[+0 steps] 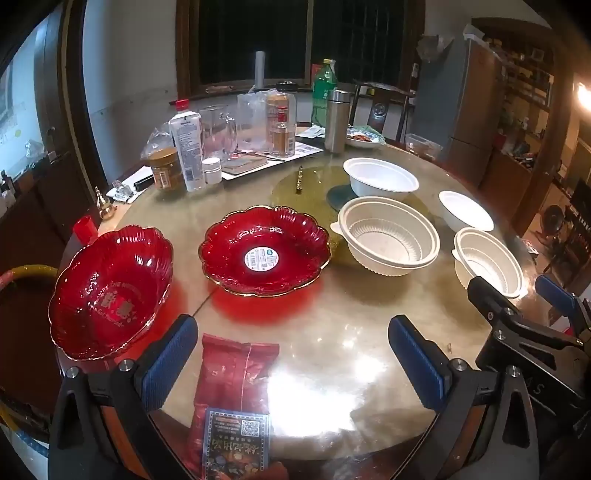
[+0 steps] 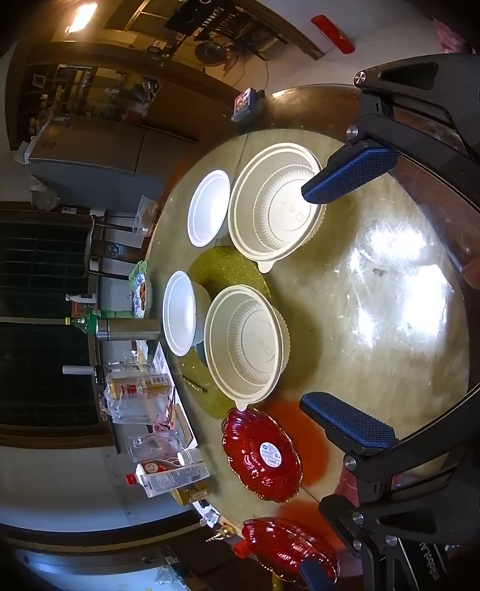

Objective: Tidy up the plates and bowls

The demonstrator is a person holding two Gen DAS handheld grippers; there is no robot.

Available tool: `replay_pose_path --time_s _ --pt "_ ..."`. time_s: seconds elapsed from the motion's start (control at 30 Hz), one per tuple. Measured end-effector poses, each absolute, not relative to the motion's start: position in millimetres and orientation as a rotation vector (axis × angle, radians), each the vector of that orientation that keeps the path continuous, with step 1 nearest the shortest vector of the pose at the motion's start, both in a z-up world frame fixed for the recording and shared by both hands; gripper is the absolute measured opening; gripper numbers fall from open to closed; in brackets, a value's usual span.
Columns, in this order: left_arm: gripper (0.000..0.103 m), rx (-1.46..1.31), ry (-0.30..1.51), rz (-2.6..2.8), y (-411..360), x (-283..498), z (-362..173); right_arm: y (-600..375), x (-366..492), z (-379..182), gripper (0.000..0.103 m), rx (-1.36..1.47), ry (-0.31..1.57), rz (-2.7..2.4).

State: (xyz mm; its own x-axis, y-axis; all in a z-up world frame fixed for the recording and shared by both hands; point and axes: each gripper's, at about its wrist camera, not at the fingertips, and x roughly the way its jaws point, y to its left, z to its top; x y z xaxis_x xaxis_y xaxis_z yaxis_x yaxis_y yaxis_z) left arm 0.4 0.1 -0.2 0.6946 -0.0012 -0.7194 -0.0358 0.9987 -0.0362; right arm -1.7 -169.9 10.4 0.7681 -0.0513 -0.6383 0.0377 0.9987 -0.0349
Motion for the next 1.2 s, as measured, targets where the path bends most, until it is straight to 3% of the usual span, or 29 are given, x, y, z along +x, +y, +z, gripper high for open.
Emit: replay_pose_path --time_s 1.2 --pt "0.103 -0.086 0.764 0.052 13.4 -4.7 6.2 -159.9 1.5 11.3 0.103 -0.032 0.708 -0.045"
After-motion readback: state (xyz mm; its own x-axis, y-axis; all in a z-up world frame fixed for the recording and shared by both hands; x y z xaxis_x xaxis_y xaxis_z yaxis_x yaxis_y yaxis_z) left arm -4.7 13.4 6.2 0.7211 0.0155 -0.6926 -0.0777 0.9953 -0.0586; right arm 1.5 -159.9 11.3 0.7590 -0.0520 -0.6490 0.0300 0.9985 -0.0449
